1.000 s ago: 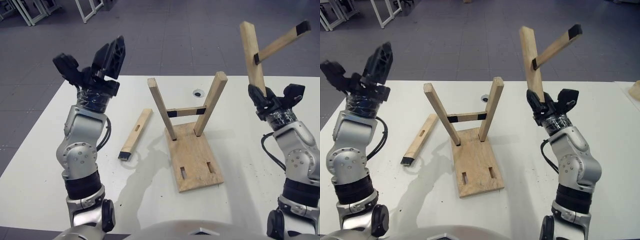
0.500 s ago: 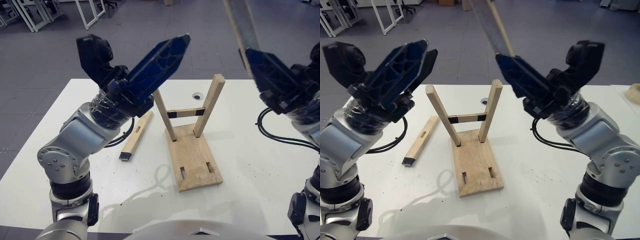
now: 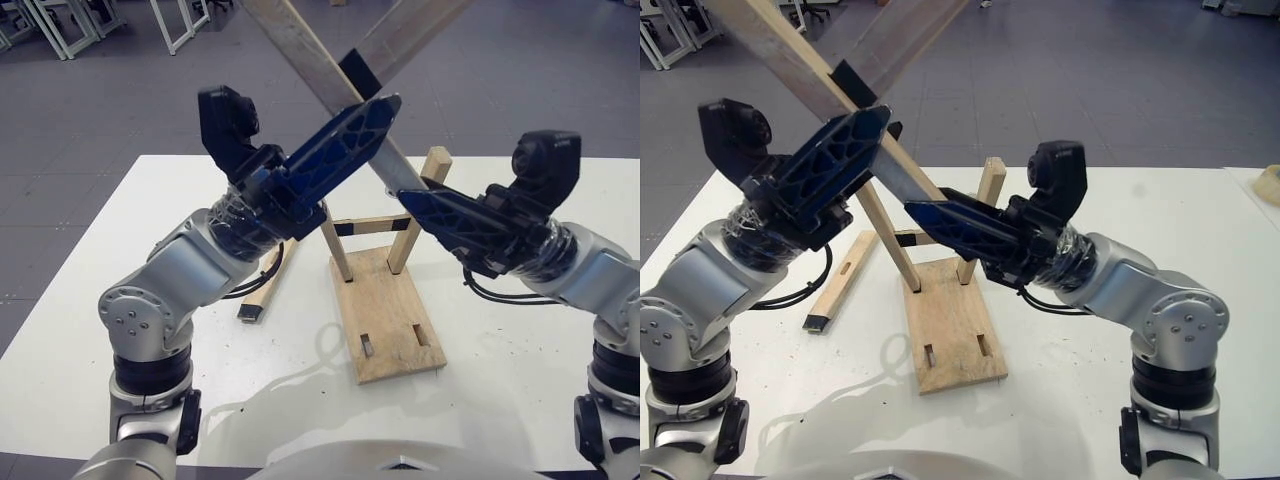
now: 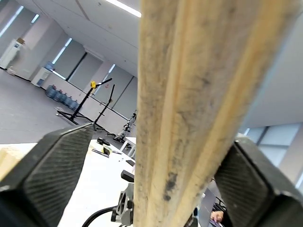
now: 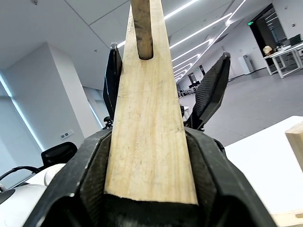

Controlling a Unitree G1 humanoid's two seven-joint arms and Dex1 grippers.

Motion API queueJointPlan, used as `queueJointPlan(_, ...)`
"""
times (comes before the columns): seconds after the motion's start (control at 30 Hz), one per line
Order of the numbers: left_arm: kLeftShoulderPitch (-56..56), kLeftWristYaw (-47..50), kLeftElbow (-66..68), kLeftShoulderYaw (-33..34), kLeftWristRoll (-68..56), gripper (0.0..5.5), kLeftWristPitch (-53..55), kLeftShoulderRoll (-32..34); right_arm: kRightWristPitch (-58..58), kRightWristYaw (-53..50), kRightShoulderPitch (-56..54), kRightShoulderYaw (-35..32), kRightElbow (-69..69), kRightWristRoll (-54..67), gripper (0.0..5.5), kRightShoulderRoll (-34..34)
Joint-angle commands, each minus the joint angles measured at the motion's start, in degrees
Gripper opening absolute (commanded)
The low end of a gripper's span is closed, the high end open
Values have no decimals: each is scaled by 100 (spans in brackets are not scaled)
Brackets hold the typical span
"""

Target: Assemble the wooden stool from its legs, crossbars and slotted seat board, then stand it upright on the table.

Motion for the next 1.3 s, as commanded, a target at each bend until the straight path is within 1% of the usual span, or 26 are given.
queueJointPlan(0.03,118,-226,-28,9,-219,349,182,208,43,101,-71,59,-12,175,203,-142)
queueJointPlan(0.17,230,-377,-34,60,-282,285,206,304,153,305,-22,80,57,107,203,-315)
queueJointPlan(0.27,232,-369,66,130,-295,225,89,273,263,521,41,98,110,-93,203,-445)
queueJointPlan(0.43,302,-402,94,189,-326,217,85,270,318,718,69,136,176,-291,203,-516)
queueJointPlan(0.47,319,-419,100,200,-313,217,89,270,327,752,69,139,176,-319,240,-518)
queueJointPlan(0.6,330,-444,248,387,-203,206,-33,235,384,916,112,125,201,-542,297,-620)
queueJointPlan(0.67,407,-555,285,594,-113,206,-46,335,507,1328,312,80,240,-982,332,-871)
queueJointPlan(0.7,492,-662,276,715,-10,206,-19,425,543,1596,461,53,313,-1313,338,-1046)
queueJointPlan(0.8,911,-1234,139,916,758,206,185,816,233,2552,1001,269,531,-2924,338,-1745)
queueJointPlan(0.87,1294,-1881,-95,768,1650,206,331,1153,-252,2960,1206,660,710,-4180,338,-2079)
queueJointPlan(0.97,1755,-2717,-262,361,2975,206,175,1309,-790,3259,1301,1175,856,-5432,338,-2191)
queueJointPlan(1.07,2194,-3364,-297,-37,3965,206,-109,1249,-1043,3488,1390,1477,894,-6122,338,-2186)
queueJointPlan(1.13,2481,-3651,-343,-236,4385,206,-217,1214,-1096,3560,1464,1607,864,-6399,338,-2128)
queueJointPlan(1.3,2929,-3999,-299,-667,5172,205,-483,1039,-1202,3600,1639,1866,762,-6915,338,-2009)
